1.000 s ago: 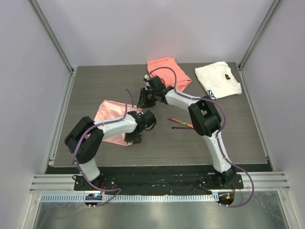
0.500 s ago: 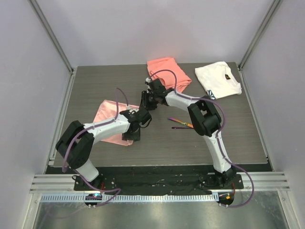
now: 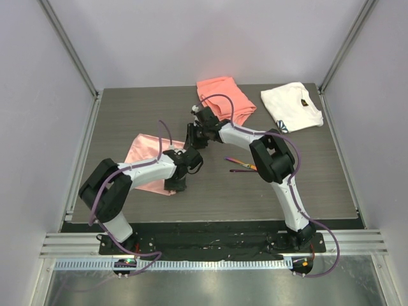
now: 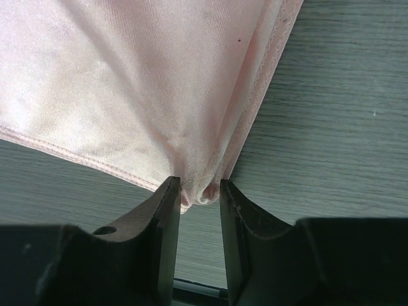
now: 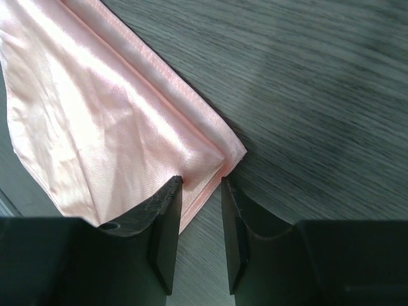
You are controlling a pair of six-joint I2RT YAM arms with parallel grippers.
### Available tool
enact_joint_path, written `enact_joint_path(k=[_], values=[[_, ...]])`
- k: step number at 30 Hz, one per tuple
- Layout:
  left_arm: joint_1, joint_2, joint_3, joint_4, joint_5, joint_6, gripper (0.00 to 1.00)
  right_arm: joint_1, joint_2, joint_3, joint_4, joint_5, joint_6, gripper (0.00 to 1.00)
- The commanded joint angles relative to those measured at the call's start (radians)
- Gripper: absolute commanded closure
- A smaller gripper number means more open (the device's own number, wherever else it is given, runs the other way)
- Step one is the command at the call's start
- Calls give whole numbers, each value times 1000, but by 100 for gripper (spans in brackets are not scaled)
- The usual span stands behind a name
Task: Fold the napkin into a case and place the utensils inside
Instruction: Smooth out the lower triangle-folded napkin at the center of the board.
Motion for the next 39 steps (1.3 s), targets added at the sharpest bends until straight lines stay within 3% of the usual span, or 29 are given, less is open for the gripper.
enact_joint_path(k=[1, 5, 9, 22, 29, 39], values=[[1, 4, 5, 14, -38, -12, 66, 17, -64, -5, 27, -2, 22, 64], [1, 1, 4, 14, -56, -14, 67, 17, -62, -3, 28, -2, 25, 66], [1, -6, 2, 9, -62, -21, 79, 19, -62, -6, 28, 7, 34, 68], [-2, -47, 13, -9, -76, -15, 100, 17, -64, 14, 18, 58, 44, 74], [-12, -22, 11, -4, -70, -12, 100, 17, -64, 70, -43, 107, -24, 67], [-22, -21, 17, -6, -70, -12, 100, 22, 10, 178, -72, 104, -47, 66]])
